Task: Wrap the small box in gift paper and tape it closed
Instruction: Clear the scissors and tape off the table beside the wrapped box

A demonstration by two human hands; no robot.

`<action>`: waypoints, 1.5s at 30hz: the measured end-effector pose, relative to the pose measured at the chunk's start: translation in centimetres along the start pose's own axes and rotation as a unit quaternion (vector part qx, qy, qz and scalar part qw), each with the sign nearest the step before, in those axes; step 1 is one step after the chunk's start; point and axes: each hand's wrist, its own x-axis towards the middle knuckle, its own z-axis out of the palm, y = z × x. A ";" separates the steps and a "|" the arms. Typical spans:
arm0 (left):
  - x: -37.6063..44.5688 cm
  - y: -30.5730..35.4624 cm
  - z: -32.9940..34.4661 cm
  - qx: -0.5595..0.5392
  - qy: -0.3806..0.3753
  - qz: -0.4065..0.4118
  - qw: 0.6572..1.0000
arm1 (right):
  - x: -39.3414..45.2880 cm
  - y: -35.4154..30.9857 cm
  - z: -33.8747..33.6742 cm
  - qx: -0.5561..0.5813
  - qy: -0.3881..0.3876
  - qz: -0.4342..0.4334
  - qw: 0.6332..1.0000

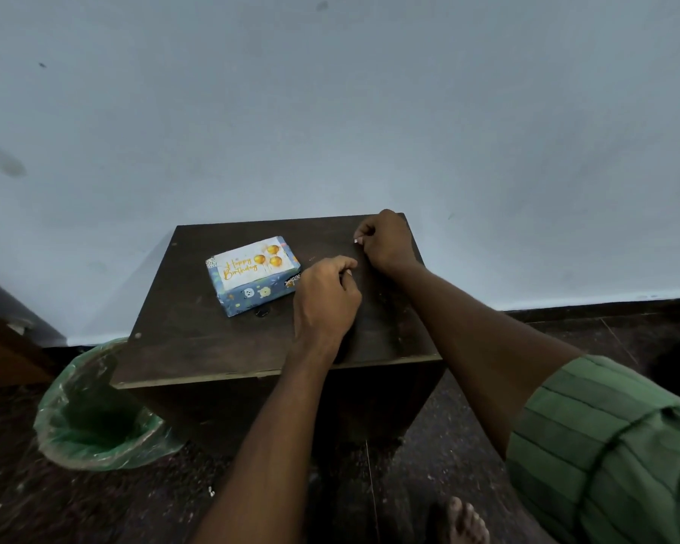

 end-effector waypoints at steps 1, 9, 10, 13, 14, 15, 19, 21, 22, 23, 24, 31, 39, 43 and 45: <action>0.0 0.0 -0.2 -0.001 0.005 -0.002 1.000 | -0.5 -0.2 -0.2 0.022 0.006 0.013 1.000; -0.5 -1.0 -2.8 -0.018 0.075 -0.007 0.997 | -6.6 -2.2 -0.7 0.208 -0.015 0.068 0.976; -0.9 -1.4 -3.4 -0.018 0.077 -0.004 0.997 | -7.5 -2.9 -0.8 0.230 -0.022 0.070 0.970; -2.2 -2.6 -5.4 -0.027 0.089 0.009 0.996 | -9.4 -5.0 -0.8 0.293 -0.037 0.069 0.953; -2.6 -3.0 -6.2 -0.034 0.099 0.011 0.994 | -9.9 -5.9 -0.8 0.309 -0.044 0.065 0.948; -2.9 -3.4 -7.3 -0.044 0.116 0.008 0.992 | -10.4 -7.1 -0.6 0.322 -0.052 0.060 0.943; -4.1 -3.7 -11.6 -0.065 0.193 -0.022 0.979 | -12.5 -12.2 0.7 0.361 -0.083 0.040 0.928; -4.7 -4.7 -13.8 -0.043 0.193 -0.038 0.980 | -13.8 -14.9 2.6 0.372 -0.100 0.044 0.922; -5.0 -5.3 -14.8 -0.031 0.188 -0.048 0.981 | -14.3 -15.9 3.6 0.375 -0.104 0.047 0.920; -5.3 -6.2 -16.2 -0.016 0.188 -0.062 0.980 | -15.1 -17.2 4.9 0.380 -0.112 0.051 0.917; -5.5 -6.9 -17.4 -0.006 0.189 -0.080 0.979 | -15.7 -18.1 6.0 0.383 -0.118 0.054 0.915; -7.3 -15.5 -26.1 0.026 0.152 -0.196 0.968 | -19.4 -25.7 13.5 0.334 -0.153 0.055 0.928; -9.9 -26.3 -31.1 0.059 0.155 -0.334 0.928 | -17.4 -31.7 23.1 0.115 -0.222 -0.059 0.967; -8.5 -29.3 -31.3 0.086 0.133 -0.331 0.930 | -15.7 -32.2 27.8 0.021 -0.257 -0.049 0.965; -7.5 -30.7 -31.0 0.098 0.118 -0.332 0.931 | -15.0 -32.2 29.7 0.002 -0.261 -0.035 0.965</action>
